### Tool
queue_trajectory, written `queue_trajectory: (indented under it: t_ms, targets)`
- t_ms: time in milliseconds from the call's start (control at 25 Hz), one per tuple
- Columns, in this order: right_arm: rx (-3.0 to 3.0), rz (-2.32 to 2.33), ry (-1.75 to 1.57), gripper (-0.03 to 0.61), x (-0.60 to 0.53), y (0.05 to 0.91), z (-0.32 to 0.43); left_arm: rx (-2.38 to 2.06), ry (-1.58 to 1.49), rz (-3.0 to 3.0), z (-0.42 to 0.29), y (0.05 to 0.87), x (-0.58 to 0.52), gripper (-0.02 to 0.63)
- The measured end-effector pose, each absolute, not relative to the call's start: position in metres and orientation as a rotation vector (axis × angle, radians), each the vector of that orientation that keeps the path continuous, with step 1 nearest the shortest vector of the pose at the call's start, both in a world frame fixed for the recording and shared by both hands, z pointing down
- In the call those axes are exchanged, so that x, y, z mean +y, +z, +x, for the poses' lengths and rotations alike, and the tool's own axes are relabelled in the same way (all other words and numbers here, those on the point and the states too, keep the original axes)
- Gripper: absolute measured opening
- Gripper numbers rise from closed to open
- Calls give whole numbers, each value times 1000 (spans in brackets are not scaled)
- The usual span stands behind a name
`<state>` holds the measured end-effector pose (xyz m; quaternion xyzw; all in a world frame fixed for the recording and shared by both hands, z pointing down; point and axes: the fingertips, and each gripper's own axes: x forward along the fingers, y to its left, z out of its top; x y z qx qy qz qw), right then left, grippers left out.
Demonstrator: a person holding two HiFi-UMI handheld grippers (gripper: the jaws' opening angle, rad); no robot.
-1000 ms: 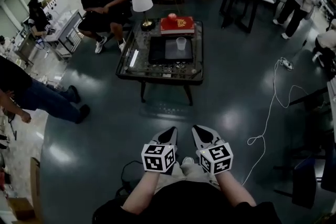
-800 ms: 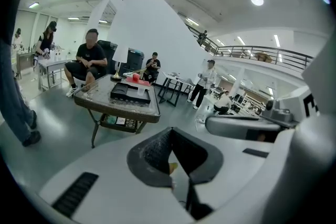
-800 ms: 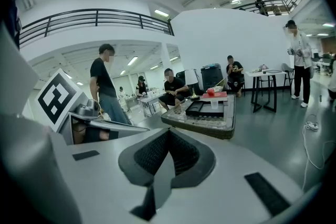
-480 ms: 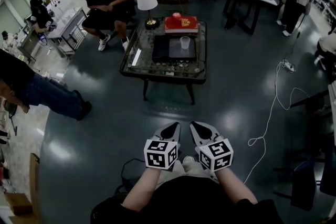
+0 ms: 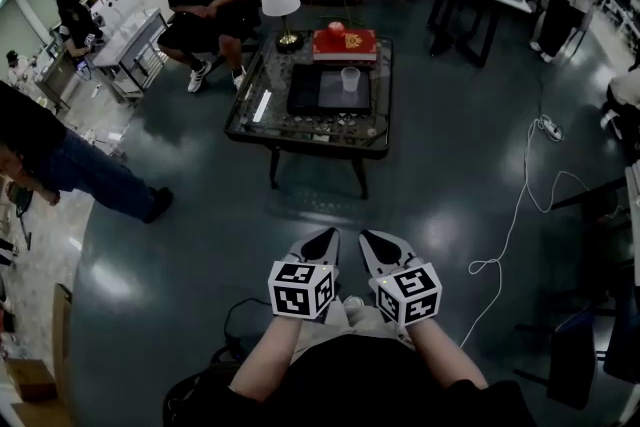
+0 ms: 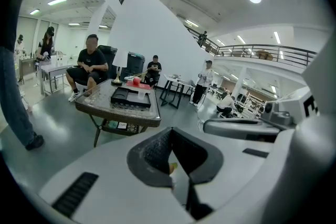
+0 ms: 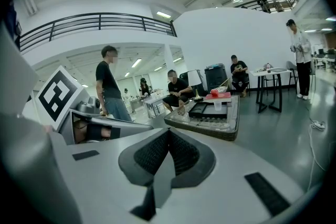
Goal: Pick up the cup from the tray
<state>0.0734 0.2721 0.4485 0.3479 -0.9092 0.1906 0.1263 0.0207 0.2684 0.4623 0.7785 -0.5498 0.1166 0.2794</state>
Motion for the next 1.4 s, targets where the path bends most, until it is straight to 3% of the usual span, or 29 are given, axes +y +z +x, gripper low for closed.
queue_trajectory:
  t_ms: [680,1400]
  targets:
    - [-2659,979,582,11,259,450,72,-1513,324,2041,17,465,258,9]
    - [-2634,993,568,11,170,452,55,-1484,299,2046,-1,468,163,9]
